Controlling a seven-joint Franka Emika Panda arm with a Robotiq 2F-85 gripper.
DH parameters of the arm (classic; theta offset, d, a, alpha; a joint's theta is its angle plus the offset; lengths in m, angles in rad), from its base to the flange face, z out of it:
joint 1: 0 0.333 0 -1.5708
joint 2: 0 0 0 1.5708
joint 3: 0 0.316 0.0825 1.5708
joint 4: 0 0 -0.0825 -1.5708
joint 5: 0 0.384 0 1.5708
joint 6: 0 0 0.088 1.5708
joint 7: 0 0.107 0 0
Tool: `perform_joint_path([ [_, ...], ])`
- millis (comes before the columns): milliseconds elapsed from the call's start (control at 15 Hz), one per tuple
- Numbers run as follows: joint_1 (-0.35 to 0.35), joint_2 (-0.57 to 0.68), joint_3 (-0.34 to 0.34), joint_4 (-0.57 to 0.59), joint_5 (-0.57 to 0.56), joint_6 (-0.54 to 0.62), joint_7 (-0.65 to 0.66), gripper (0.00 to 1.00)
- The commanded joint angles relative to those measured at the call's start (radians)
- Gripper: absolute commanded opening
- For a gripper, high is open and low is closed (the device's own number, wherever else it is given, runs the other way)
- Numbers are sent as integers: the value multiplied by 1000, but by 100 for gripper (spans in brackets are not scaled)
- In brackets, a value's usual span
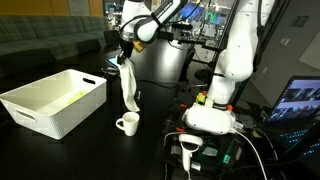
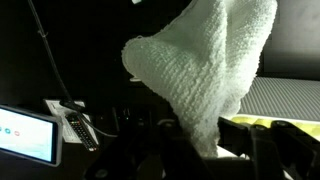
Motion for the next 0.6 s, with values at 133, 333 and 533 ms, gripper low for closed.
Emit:
perform_joint_path([
  [133, -4, -114, 59, 9, -45, -64, 138, 4],
  [333, 3, -115, 105, 76, -21, -103, 196, 4],
  [533, 6, -112, 144, 151, -27, -149, 278, 4],
])
